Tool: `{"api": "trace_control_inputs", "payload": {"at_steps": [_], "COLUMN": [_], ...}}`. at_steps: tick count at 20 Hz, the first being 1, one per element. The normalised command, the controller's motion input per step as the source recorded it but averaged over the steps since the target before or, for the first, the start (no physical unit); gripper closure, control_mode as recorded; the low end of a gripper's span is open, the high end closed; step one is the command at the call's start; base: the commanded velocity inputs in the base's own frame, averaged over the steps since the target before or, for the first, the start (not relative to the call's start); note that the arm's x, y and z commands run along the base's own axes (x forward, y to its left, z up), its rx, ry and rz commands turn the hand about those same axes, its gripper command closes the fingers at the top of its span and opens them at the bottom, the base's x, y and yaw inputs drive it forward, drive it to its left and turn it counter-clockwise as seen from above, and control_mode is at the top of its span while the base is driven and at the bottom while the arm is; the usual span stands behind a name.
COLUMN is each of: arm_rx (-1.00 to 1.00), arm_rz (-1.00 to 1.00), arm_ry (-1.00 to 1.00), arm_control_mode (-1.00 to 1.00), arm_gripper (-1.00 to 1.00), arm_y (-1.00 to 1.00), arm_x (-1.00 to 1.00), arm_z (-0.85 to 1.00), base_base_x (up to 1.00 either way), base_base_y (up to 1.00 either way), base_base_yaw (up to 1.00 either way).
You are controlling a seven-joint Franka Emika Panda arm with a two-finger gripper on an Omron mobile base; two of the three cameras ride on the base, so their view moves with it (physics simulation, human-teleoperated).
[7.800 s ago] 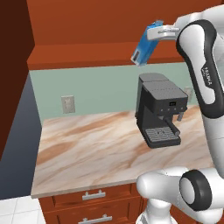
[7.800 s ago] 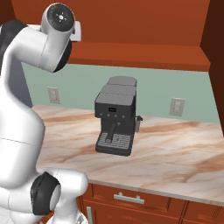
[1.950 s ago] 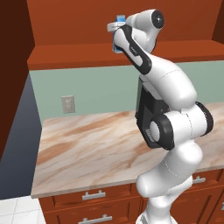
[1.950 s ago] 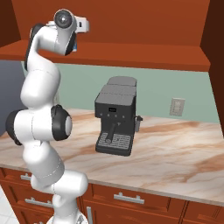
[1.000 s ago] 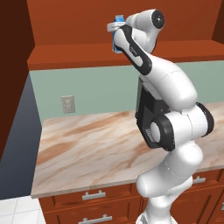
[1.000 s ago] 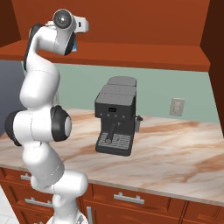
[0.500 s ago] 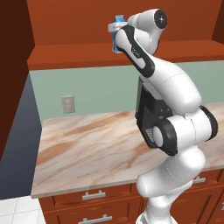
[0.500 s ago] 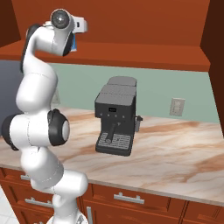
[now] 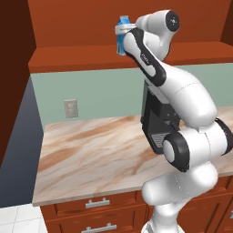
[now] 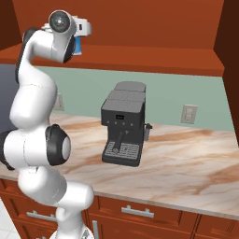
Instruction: Pick the milk from the counter and place it in the open cabinet.
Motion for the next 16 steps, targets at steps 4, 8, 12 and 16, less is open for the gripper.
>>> {"api": "trace_control_inputs", "payload": {"at_steps": [4, 8, 12, 16], "arm_rx": [0.0, 0.02, 0.07, 0.08], "arm_rz": [-0.07, -0.06, -0.04, -0.01], "arm_ry": [-0.09, -0.06, -0.05, -0.07], "arm_control_mode": [-1.0, -1.0, -1.0, -1.0], "arm_gripper": [-1.0, -1.0, -1.0, -1.0], "arm_y": [-0.11, -0.17, -0.17, -0.26], "arm_x": [-0.47, -0.56, -0.7, -0.81], "arm_z": [0.0, 0.0, 0.0, 0.0], "base_base_x": [0.0, 0.0, 0.0, 0.0], "base_base_y": [0.0, 0.0, 0.0, 0.0], "base_base_yaw": [0.0, 0.0, 0.0, 0.0]}}
